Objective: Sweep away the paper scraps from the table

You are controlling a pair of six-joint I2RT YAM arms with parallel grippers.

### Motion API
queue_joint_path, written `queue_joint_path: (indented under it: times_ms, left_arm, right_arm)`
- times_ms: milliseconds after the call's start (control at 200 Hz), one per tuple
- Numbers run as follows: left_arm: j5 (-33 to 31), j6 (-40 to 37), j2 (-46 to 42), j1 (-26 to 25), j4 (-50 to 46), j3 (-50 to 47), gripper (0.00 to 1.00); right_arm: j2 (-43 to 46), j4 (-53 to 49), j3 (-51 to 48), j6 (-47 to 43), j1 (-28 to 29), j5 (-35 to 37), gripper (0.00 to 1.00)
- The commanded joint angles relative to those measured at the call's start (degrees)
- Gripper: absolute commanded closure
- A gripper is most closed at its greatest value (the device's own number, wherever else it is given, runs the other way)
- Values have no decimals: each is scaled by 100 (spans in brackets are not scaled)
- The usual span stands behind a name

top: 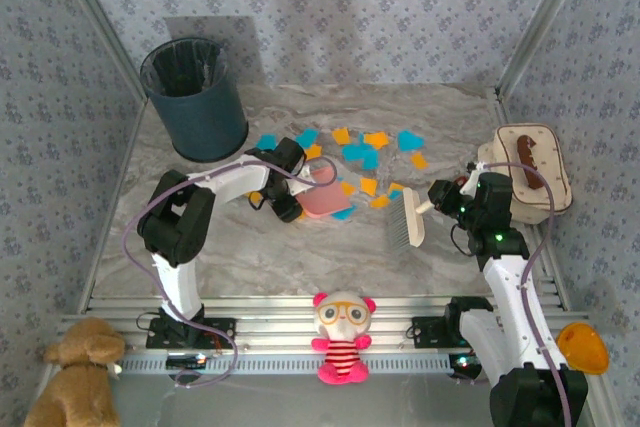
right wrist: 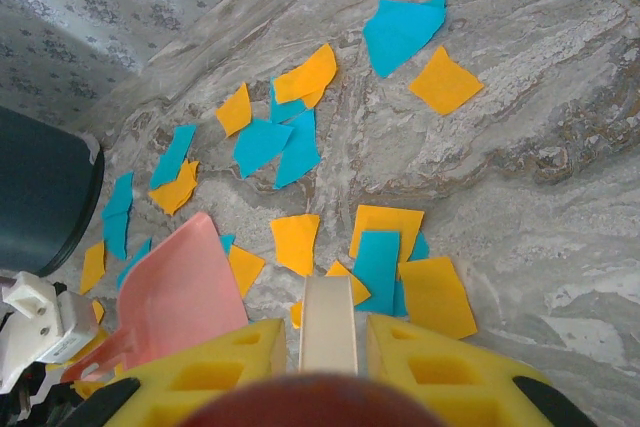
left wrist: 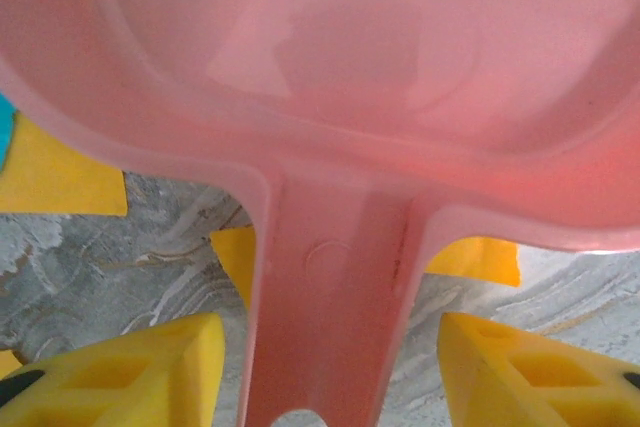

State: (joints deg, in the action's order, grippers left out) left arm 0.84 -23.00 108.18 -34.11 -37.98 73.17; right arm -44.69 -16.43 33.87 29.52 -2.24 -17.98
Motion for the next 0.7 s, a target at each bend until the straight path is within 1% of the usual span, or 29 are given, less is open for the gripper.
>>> queue_joint_path:
  times_ms: [0,130,235,345,425,560,600,695]
  left_arm:
    - [162,-117,148,42,108,86,45]
    - [169,-125,225,44,90,66,50]
    - [129,-141,269,40,97,54,51]
    - [122,-143,305,34,80,51,55]
    - [135,-173,308,30,41,57,59]
    - [140,-212,300,18,-52,157,71]
    - [149,-218,279,9,-242,188,74]
    - [103,-229,176,-16,-328,224,76]
  right_arm:
    - [-9,103,89,62,-25,-101,99]
    - [-13,95,81,63,-23,-92,99]
    - [-21,106,76,60,-24,-92,99]
    - [-38,117,67,63,-21,-114,99]
    - [-30,123,51,70,-17,-111,99]
    - [-27,155,49,96,-17,-118,99]
    - [-34,156,55,98,-20,-118,99]
    - [-39,166,66,94,-15,-123,99]
